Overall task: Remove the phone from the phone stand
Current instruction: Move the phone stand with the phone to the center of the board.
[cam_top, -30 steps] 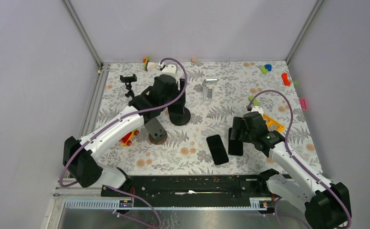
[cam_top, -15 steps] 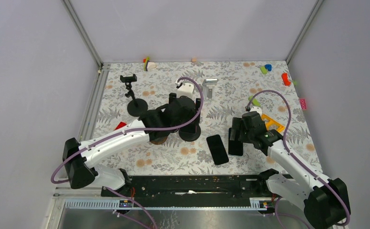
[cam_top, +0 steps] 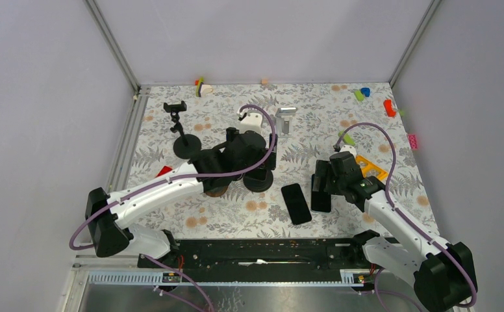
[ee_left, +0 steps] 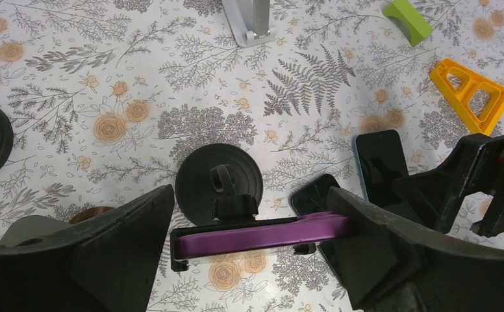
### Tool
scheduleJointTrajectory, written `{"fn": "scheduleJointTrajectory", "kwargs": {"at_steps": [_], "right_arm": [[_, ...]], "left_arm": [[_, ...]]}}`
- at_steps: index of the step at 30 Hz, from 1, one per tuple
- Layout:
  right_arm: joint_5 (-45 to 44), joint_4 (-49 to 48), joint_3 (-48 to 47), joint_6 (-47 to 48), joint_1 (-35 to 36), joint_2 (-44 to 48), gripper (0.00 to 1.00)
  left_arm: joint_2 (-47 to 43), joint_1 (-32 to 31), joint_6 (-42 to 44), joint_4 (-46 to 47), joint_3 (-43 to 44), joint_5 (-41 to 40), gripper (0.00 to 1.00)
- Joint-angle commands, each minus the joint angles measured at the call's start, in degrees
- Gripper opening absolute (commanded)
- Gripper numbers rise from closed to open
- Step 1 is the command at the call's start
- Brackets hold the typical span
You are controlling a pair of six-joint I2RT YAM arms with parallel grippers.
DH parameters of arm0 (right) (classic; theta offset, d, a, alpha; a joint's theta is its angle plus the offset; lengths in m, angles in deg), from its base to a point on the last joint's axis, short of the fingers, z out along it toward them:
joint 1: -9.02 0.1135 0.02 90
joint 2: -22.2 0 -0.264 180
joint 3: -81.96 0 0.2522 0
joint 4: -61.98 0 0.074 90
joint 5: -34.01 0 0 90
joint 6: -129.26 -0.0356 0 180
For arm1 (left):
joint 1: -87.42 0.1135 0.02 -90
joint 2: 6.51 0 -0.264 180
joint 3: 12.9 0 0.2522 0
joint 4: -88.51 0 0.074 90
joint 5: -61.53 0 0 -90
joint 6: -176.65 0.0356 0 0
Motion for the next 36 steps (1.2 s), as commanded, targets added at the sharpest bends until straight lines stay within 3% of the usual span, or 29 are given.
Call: {"fn": "scheduleJointTrajectory", "kwargs": {"at_steps": [1,10,20,26,31,36], "right_arm": [[0.09,-1.02,-2.27,0.66,0.32,0.2,1.0],[0.45,-0.95,-3.23,0.7,0.32,-0.02,0.99],[-0.92,0.39,-3.89,0.29,0.32,1.37,0.98],[-2.13,2.54,-5.83,-0.96,0.32,2.91,0.98],[-2.12,4.38,-8.46,-3.54,0.27,6.22,0.98],[-6.26,3.32,-12.82,-2.95,0.32,6.03,0.98]], "left_arm": [[-2.05,-0.06,0.95,2.23,2.8,1.4,0.99],[-4.79,-0.06,1.92,2.45,4.71,2.99,0.99],[-5.17,2.08,16.2,4.7,11.05,7.85,0.99],[-8.1,16.13,12.26,5.41,10.78,23.4,0.99],[-10.38,28.75,9.21,3.32,7.21,29.8,0.99],[-15.31,31.49,11.38,1.29,1.97,30.15,0.99]]}}
